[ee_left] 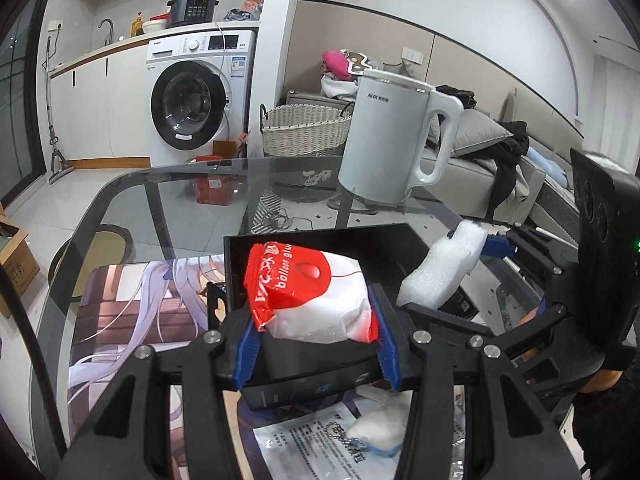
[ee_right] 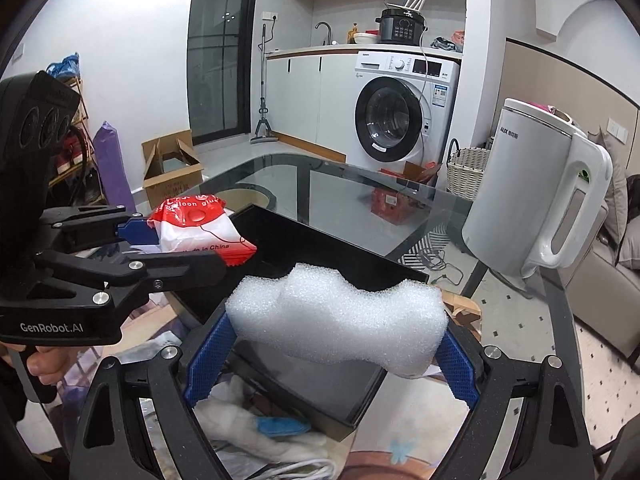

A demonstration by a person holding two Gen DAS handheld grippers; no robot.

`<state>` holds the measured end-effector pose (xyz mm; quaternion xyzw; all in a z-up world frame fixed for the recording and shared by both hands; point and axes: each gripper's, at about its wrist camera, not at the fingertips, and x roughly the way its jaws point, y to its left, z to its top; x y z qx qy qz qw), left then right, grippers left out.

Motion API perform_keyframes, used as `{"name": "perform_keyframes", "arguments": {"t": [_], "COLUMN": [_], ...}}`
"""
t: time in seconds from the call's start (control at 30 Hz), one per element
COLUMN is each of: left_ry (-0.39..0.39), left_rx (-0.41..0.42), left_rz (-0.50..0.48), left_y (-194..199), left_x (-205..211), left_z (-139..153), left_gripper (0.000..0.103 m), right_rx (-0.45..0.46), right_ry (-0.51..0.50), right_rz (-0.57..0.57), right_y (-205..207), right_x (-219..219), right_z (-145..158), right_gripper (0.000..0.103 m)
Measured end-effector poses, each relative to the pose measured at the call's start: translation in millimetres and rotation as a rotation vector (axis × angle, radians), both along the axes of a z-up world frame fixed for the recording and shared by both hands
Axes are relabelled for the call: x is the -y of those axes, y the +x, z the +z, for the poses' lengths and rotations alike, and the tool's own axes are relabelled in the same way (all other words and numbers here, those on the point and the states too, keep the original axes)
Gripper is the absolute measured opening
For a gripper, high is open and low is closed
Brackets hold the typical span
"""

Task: Organize soft objects
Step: 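Lift the foam block and red packet and carry both over the black box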

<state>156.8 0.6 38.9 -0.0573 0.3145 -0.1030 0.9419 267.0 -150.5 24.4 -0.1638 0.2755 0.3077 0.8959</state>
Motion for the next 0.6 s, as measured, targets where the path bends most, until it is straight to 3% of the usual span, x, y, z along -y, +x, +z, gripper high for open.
{"name": "perform_keyframes", "arguments": {"t": [0.3, 0.6], "left_ry": [0.017, 0.064], "left_rx": [-0.031, -0.045], "left_rz": [0.012, -0.002], "left_y": [9, 8], "left_x": [1, 9], "left_z": [-12, -14], "left_gripper": [0.049, 0.049], "right_rx": [0.037, 0.019], "right_ry": [-0.02, -0.019], "right_rz": [0.031, 0.099], "right_y": [10, 19], "right_x": [-5, -6], "right_z": [-2, -9], "right_gripper": [0.091, 0.091]}}
